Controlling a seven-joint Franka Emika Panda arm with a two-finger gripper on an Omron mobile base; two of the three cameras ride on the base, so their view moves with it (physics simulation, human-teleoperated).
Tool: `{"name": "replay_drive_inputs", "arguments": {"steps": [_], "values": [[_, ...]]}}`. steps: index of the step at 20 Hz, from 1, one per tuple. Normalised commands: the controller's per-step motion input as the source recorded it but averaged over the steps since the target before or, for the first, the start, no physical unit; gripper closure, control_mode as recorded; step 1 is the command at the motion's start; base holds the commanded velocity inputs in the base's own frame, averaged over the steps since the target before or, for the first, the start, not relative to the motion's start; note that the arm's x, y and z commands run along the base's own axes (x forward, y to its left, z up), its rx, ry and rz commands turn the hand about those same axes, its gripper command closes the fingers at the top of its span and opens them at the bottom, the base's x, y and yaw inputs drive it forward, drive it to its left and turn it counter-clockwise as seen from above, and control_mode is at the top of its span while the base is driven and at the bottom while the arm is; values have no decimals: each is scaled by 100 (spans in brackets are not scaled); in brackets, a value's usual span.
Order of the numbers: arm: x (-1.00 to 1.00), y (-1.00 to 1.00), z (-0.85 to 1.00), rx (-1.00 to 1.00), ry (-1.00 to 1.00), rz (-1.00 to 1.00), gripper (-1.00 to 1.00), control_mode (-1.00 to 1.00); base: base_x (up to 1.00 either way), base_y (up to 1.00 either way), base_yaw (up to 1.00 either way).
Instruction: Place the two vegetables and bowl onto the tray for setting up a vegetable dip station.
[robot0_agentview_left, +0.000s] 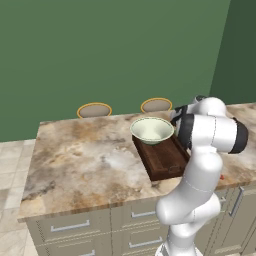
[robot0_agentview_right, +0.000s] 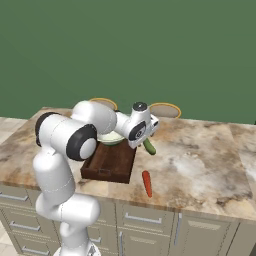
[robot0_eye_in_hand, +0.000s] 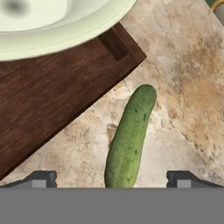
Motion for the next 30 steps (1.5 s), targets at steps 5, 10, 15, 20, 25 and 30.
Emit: {"name": "replay_drive_inputs", "arguments": {"steps": [5,10,15,20,25,30], "values": [[4,-7,-11,0,0,0,-100,-100,0,0,0],[6,-8,-11,0,0,0,-100,-100,0,0,0],[1,-4,-10,0,0,0,-100,-100,0,0,0],[2,-1,-10,0,0,0,-100,-100,0,0,0],[4,0,-9,0,0,0,-100,-100,0,0,0],[6,0,-10,0,0,0,-100,-100,0,0,0]]}}
